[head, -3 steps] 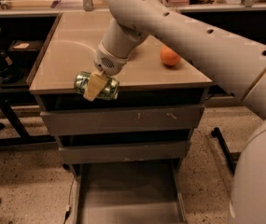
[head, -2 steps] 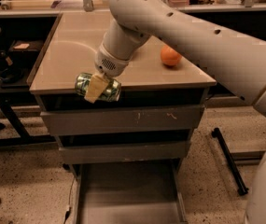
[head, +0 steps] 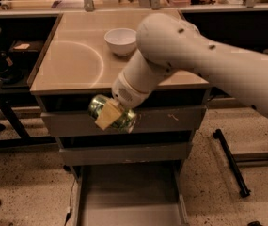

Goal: Place green can into bottom drawer

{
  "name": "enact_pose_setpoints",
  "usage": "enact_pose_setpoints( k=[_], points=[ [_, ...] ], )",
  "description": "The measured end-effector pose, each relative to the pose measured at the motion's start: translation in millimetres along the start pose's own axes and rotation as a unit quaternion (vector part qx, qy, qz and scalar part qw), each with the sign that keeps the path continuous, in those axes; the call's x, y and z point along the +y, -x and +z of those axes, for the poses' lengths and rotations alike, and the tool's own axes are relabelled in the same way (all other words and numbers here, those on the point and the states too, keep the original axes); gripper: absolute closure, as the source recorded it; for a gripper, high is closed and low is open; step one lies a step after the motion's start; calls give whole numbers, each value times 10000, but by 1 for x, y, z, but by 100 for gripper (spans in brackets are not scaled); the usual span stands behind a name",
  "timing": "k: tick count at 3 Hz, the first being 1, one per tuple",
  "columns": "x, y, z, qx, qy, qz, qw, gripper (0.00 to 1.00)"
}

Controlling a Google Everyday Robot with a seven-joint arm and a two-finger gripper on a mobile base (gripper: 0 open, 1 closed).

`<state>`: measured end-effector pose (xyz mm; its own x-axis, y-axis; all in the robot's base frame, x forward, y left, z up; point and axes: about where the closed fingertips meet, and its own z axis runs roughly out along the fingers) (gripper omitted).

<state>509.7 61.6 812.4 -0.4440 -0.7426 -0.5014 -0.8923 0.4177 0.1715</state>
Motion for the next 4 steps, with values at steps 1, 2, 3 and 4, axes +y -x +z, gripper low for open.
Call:
enact_pose_setpoints(
  k=[1,2,3,4],
  points=[
    [6,-40,19,316,96,157,9993,100],
    [6,-39,20,319,100,147,9993,100],
    [15,-53,34,386,238,290,9986,100],
    [43,-115,99,473,839,1185,9883,100]
  ],
)
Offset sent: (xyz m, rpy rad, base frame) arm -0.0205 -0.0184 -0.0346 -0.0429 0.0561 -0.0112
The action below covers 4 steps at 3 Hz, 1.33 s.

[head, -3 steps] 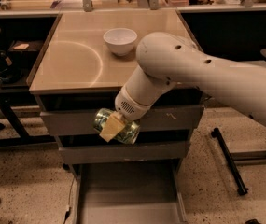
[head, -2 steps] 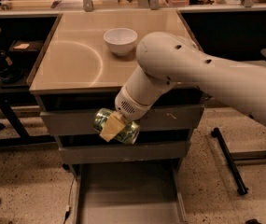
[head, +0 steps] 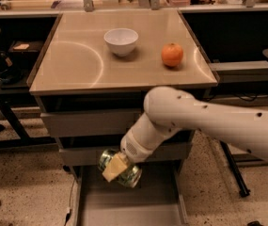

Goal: Place green can into bottom drawer

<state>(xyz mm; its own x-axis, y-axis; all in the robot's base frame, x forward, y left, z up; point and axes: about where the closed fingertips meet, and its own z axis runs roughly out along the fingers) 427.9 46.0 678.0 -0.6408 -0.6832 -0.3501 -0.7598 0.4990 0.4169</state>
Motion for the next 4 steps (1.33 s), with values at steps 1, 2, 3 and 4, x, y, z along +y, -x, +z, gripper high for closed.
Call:
enact_pose_setpoints(
  k=[1,2,3,4],
  points=[
    [-12,-85,78,373,513,908,9938,100],
    [-7,-100,94,515,674,970,9917,100],
    [-8,-99,93,505,662,963,9919,100],
    [-31,-116,118,287,652,1297,9890,100]
  ],
)
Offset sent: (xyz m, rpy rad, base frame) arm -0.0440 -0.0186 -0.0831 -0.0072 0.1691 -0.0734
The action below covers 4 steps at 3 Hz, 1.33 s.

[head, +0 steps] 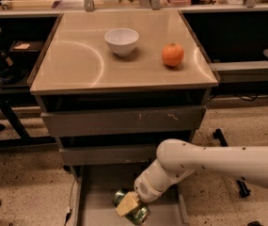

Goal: Place green can into bottom drawer

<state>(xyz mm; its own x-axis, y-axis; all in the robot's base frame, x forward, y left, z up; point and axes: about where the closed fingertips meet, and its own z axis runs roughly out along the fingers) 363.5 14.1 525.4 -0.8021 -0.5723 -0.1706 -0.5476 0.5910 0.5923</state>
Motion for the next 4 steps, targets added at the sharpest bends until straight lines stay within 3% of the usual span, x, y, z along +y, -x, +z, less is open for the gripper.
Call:
enact_pose_setpoints(
  k=[1,2,3,4],
  points=[
    [-69,-15,36,-396,-31,597,9974,100],
    [-125,-35,78,-472,130,1166,9920,100],
    [-125,-35,78,-474,127,1163,9920,100],
    [-130,-22,99,-602,258,1136,9914,100]
  ],
)
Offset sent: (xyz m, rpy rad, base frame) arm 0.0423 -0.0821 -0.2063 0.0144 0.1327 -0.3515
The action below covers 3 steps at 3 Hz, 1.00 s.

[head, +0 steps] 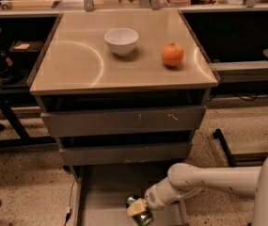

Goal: Place green can into bottom drawer

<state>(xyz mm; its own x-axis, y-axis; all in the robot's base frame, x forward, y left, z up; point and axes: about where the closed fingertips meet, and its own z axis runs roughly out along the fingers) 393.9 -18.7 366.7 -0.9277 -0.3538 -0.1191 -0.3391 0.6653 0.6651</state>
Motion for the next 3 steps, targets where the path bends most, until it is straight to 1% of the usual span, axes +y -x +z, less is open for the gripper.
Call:
enact_pose_setpoints(
  k=[1,2,3],
  points=[
    [-14,30,54,-138,248,-45,9996,100],
    [-31,52,96,-134,377,19,9992,100],
    [-36,58,104,-171,404,61,9990,100]
  ],
)
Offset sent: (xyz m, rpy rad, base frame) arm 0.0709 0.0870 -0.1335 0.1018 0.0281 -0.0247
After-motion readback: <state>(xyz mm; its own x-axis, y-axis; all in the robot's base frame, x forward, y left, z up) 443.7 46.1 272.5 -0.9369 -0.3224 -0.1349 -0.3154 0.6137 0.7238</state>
